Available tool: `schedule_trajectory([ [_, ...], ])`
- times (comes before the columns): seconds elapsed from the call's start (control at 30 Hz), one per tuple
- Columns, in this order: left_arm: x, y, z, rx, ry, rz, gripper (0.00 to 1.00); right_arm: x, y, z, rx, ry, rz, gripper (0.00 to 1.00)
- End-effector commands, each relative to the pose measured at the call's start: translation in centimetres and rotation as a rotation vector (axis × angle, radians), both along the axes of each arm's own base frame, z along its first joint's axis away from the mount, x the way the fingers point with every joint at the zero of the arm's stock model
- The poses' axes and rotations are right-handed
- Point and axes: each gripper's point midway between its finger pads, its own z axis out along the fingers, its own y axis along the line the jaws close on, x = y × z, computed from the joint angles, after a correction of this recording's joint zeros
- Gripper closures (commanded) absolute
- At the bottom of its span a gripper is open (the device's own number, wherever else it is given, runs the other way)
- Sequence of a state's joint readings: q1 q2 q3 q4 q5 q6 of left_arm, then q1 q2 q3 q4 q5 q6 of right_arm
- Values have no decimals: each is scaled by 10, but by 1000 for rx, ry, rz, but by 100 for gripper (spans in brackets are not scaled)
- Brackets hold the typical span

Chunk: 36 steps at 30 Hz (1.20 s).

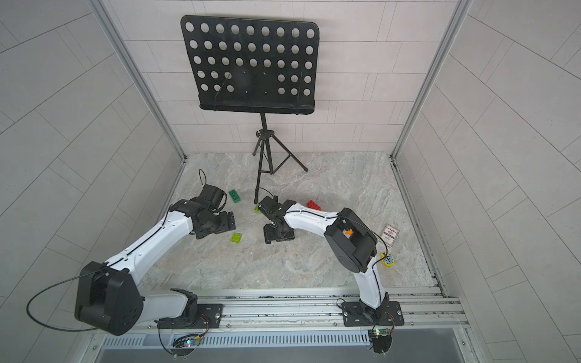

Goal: Assemble an ice cream with lego
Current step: Move the lego brick at the center of the board, then pick up the lego brick from the center of the board.

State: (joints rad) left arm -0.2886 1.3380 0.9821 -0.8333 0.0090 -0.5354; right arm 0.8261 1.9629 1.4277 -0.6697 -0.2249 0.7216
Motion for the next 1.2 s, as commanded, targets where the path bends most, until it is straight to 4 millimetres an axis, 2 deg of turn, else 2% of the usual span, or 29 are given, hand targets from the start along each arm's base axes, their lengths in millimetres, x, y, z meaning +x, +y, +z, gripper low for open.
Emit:
schedule_trajectory([
  [0.0,-1,-5,-4,5,45,-59,8,-7,-5,33,66,-49,35,29],
  [0.13,-2,-9,-19,34,110,-117,11,2,-31,77,110,-195,26,27],
  [0.23,1,-13,-30,108,169,-189,14,30,-69,107,182,-373,-101,22],
  [0.3,2,-16,-40,166,227,-234,18,46,-98,112,267,-459,-221,21],
  [0.4,1,-25,-57,170,312,-270,26,54,-119,107,377,-560,-311,19],
  [0.53,5,-28,-70,179,358,-277,31,51,-120,104,462,-607,-313,21],
  [0.6,7,-31,-72,165,359,-274,32,50,-119,108,451,-628,-268,23],
  [0.7,7,-33,-76,157,366,-276,37,51,-127,105,431,-658,-289,24],
  [1.0,4,-34,-82,140,378,-273,58,52,-124,101,444,-646,-273,29],
  [1.17,1,-41,-81,91,369,-274,74,53,-124,97,426,-633,-270,33],
])
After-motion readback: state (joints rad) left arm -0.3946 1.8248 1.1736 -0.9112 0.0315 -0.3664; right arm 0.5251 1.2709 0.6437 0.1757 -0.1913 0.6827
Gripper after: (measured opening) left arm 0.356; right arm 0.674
